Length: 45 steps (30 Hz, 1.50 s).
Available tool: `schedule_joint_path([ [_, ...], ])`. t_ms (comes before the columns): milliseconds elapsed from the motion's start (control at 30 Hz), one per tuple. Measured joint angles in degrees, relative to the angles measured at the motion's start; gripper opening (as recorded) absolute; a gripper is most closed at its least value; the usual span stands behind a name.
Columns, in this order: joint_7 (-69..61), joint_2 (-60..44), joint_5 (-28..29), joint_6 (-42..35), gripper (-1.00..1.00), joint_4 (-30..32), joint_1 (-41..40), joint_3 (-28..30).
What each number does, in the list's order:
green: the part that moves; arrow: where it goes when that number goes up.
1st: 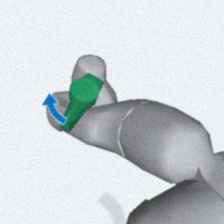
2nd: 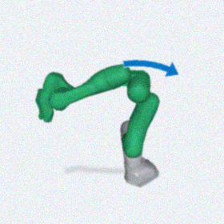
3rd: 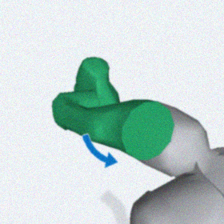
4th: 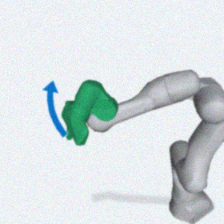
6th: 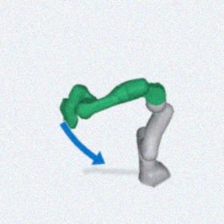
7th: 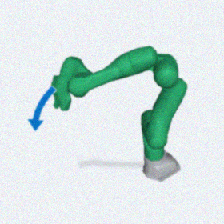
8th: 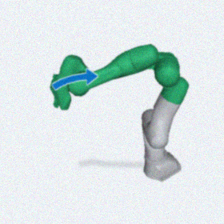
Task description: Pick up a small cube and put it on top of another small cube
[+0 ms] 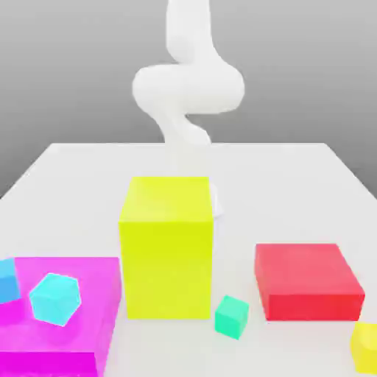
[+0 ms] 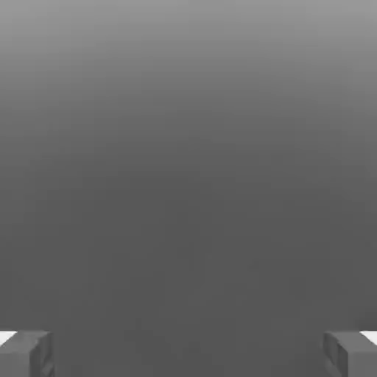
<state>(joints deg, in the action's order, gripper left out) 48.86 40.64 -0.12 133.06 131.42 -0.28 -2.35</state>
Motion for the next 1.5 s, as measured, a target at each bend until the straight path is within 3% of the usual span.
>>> schedule_joint_path([
  [300, 12.6, -18.75, 1.71, 4.71, 0.0, -1.28, -0.66, -9.28],
  [633, 30.07, -39.84, 8.82, 9.67, 0.0, -2.73, 2.41, -17.1],
  [1000, 47.69, -62.92, 14.82, 15.28, 0.0, -4.43, 12.34, -16.84],
  [1133, 51.14, -71.18, 18.33, 20.8, 0.0, -6.09, 15.74, -13.41],
  [1167, 51.57, -72.41, 18.92, 21.7, -1.0, -6.38, 16.25, -12.79],
  [1367, 51.78, -73.02, 19.17, 22.31, -1.0, -6.51, 16.51, -12.47],
  [1500, 49.55, -67.22, 16.04, 17.91, -1.0, -5.15, 14.5, -15.16],
])
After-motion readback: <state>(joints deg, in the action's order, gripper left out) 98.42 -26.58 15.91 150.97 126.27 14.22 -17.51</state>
